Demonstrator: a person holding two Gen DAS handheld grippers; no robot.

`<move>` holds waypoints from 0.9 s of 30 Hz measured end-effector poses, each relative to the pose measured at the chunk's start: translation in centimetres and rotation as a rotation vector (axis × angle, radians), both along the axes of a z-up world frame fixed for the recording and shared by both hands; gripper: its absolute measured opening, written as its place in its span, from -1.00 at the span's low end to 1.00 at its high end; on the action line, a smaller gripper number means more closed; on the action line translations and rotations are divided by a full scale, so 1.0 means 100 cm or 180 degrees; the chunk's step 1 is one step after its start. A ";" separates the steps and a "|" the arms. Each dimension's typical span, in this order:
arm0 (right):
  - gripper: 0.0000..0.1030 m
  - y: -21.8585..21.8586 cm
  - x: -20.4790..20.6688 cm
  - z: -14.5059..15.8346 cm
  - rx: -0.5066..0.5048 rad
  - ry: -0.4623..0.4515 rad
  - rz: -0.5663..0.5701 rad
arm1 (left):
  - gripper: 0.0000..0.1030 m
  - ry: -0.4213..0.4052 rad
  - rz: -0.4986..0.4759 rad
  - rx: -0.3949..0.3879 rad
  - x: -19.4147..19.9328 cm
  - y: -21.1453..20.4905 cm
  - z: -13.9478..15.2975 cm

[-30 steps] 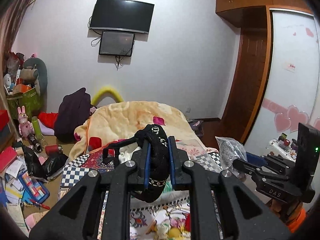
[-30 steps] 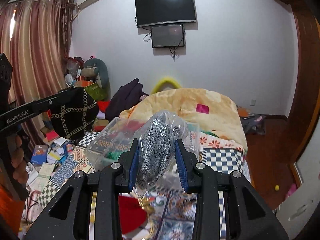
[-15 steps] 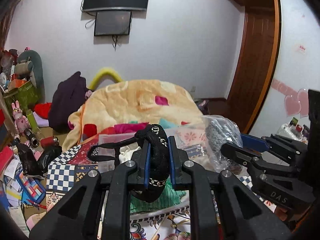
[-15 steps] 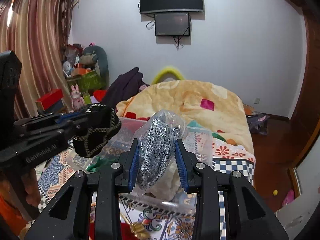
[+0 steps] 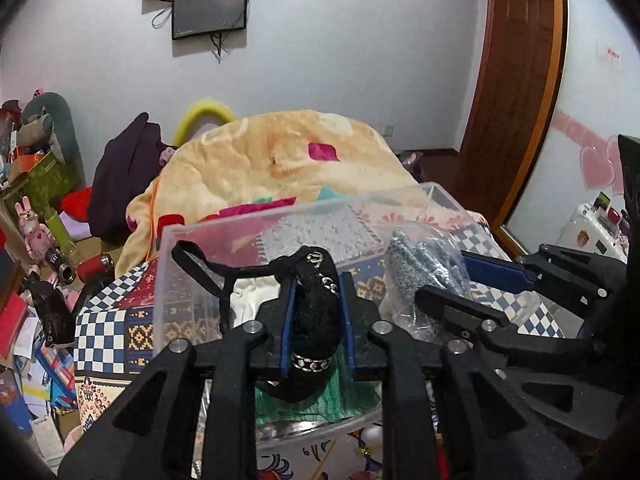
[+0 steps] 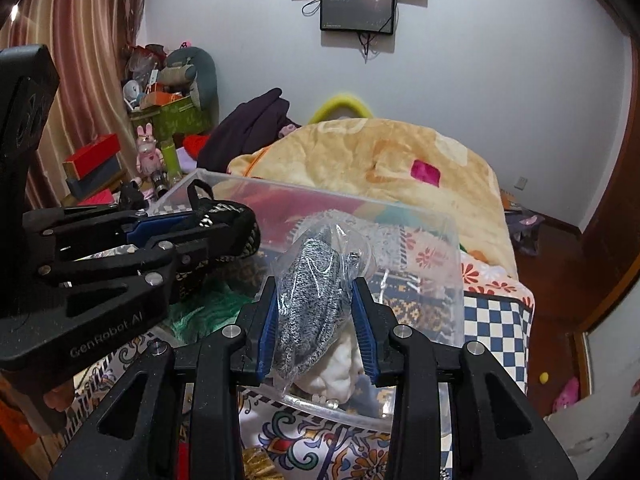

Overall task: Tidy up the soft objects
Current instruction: 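Carry both items into the clear box and open both tools, then grasp the yellow floral cloth with the left tool while the right tool grasps the red hat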

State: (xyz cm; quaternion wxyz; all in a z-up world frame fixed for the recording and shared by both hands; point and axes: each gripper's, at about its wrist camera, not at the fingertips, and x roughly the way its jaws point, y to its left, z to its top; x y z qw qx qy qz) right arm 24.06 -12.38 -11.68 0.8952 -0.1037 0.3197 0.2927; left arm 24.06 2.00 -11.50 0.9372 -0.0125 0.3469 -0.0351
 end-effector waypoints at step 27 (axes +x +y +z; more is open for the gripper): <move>0.29 -0.072 -0.069 0.024 0.0319 -0.0197 -0.0120 | 0.96 -0.0418 0.0099 -0.0015 -0.109 0.005 0.032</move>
